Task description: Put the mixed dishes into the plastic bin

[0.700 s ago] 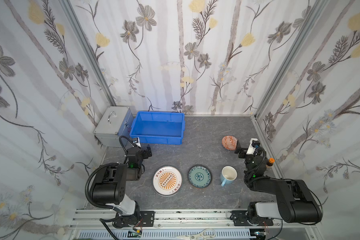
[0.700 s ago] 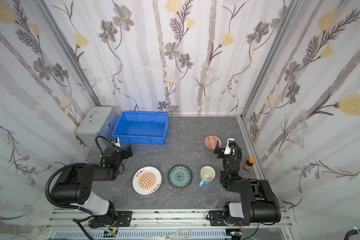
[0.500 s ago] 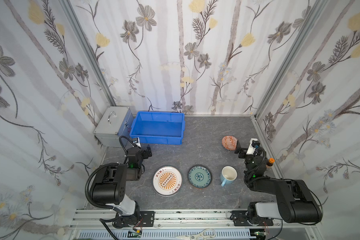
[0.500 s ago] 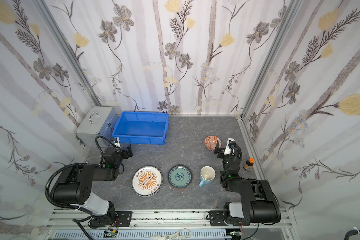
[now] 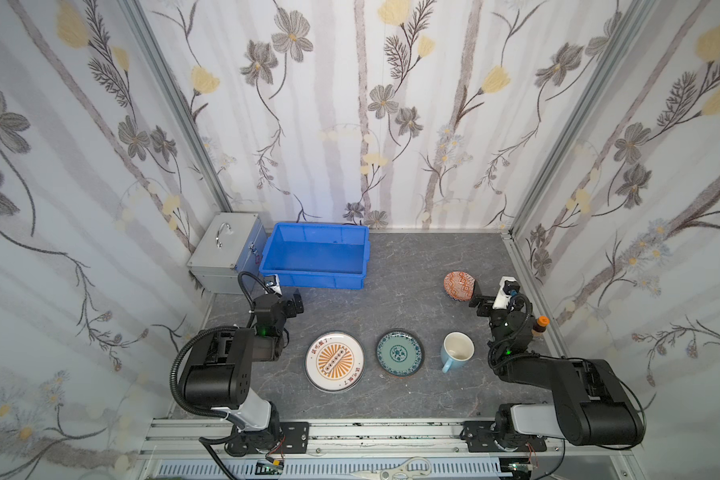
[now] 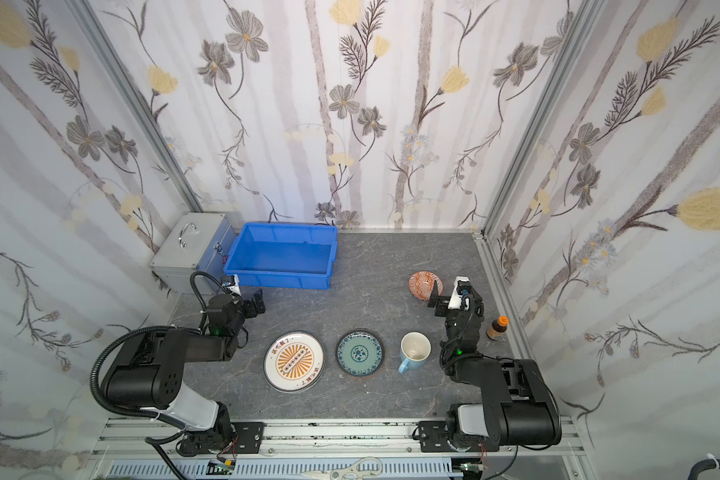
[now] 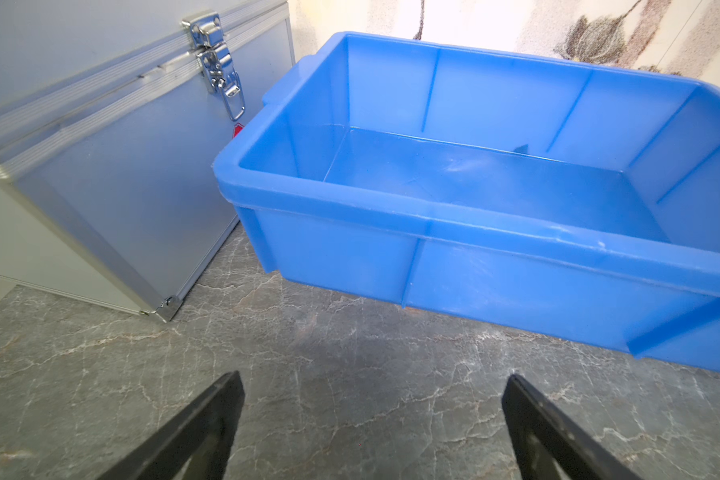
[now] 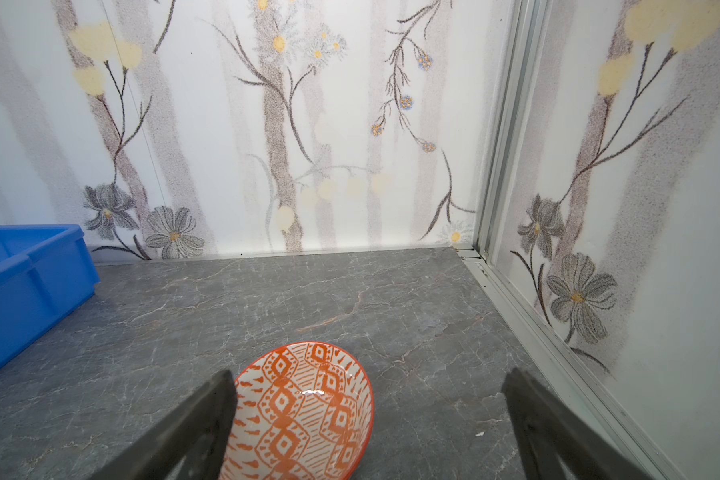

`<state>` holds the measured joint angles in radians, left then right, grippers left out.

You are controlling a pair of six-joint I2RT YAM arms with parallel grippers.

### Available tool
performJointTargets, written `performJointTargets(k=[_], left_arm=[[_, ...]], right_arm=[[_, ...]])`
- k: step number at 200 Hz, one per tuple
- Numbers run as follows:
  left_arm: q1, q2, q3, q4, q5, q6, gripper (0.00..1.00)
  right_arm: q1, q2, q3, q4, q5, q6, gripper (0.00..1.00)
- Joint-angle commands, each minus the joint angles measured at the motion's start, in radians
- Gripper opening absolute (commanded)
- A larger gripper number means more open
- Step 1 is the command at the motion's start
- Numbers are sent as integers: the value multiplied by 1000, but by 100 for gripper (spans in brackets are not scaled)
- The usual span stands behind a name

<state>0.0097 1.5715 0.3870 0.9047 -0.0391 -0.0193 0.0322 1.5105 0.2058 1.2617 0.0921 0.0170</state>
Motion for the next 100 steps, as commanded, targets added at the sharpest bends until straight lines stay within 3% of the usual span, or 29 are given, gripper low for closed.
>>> performJointTargets(k=[1,100], left_arm=[[22,-1,4,10,86,-10,100],[22,1,6,4,83,-8,100]], right_arm=[[-10,0,5,30,-26,-2,100],[-9,2,5,35,-30,-8,100]])
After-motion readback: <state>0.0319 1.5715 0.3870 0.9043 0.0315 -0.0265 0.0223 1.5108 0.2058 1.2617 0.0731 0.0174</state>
